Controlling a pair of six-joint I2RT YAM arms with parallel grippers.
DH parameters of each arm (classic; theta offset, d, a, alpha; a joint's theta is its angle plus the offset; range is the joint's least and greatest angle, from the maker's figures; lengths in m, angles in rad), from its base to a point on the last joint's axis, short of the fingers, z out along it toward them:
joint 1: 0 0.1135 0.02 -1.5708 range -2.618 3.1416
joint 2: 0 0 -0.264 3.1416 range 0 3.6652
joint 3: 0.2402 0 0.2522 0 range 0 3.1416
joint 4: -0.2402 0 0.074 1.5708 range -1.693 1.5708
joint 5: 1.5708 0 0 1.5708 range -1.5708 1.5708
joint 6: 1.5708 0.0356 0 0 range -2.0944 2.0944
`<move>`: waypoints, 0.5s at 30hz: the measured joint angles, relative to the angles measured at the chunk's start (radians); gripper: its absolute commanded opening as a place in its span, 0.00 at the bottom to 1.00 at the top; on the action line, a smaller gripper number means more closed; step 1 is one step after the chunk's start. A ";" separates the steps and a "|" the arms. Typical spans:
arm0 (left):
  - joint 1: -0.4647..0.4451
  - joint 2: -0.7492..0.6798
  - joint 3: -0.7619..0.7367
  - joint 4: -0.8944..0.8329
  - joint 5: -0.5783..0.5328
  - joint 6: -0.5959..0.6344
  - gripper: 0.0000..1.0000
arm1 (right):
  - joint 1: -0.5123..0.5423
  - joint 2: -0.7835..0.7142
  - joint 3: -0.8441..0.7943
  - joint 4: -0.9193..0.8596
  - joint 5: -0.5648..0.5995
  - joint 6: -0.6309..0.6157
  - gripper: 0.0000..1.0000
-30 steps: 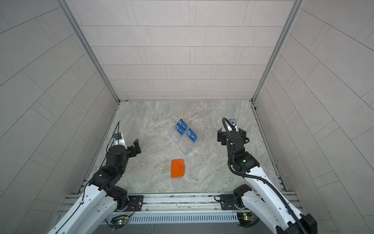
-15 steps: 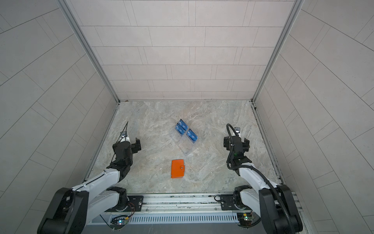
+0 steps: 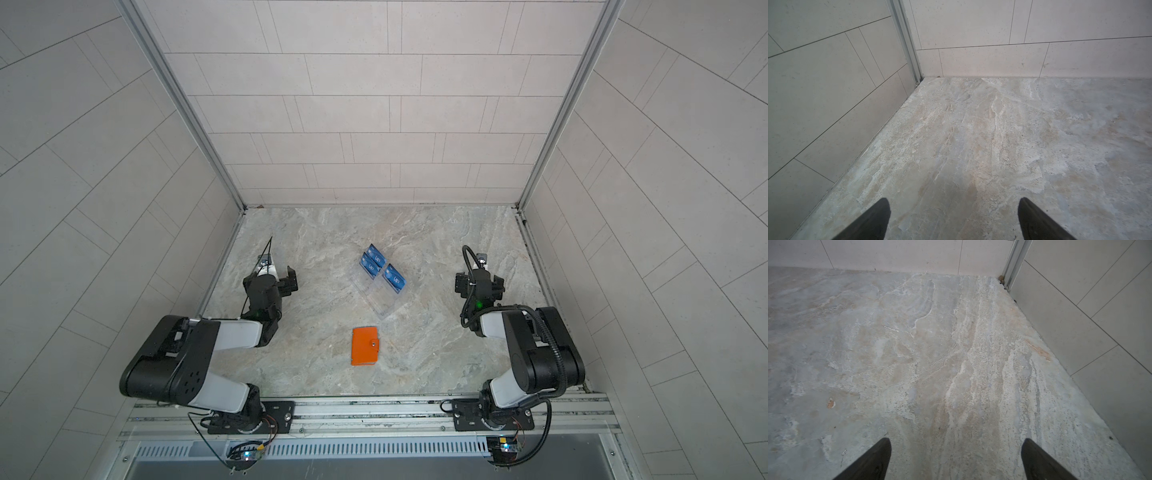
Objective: Put the credit cards into the card holder
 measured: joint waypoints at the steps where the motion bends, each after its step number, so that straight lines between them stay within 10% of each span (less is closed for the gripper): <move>1: 0.001 0.000 0.000 0.009 -0.001 0.000 1.00 | 0.002 0.000 0.003 0.001 0.000 -0.001 1.00; 15: 0.002 -0.005 0.000 0.047 -0.015 0.001 1.00 | 0.025 0.000 0.015 0.010 0.005 -0.017 1.00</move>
